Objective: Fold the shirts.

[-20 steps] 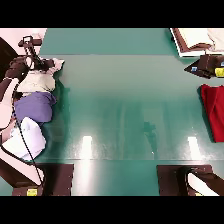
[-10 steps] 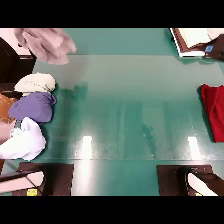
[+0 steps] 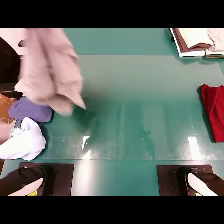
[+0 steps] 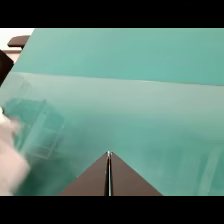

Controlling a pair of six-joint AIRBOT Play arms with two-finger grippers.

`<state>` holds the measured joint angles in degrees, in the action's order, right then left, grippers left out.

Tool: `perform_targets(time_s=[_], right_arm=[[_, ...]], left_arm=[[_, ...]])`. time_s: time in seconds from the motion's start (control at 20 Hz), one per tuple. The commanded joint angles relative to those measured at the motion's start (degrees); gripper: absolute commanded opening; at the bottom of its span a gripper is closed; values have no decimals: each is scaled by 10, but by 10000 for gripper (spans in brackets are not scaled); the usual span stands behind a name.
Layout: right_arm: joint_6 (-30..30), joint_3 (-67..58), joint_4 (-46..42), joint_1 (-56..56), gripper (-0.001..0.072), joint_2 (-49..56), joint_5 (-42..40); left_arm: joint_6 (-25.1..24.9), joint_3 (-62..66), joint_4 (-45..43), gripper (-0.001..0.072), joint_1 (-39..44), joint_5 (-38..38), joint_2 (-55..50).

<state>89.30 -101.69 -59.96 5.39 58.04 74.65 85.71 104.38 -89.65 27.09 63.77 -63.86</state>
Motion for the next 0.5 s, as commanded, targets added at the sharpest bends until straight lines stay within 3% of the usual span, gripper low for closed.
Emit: perform_targets(time_s=[0.0,0.05,0.1,0.15,0.2,0.3,0.45], right_arm=[[0,-12,0,0,15,-5,38],[0,-11,0,0,15,-8,46],[0,-11,0,0,15,-10,53],[0,-11,0,0,15,-14,58],[0,-11,0,0,15,-18,63],[-1,-10,-2,0,15,-28,67],[-20,-10,-2,0,15,-38,66]], left_arm=[[12,-42,30,20,151,20,-52],[7,-54,45,22,188,4,-79],[-2,-59,58,151,215,-9,-109],[-7,-59,66,461,231,-15,-135],[-6,-59,67,558,238,-19,-157],[14,-59,57,541,224,-9,-169],[38,-59,56,541,132,57,-136]])
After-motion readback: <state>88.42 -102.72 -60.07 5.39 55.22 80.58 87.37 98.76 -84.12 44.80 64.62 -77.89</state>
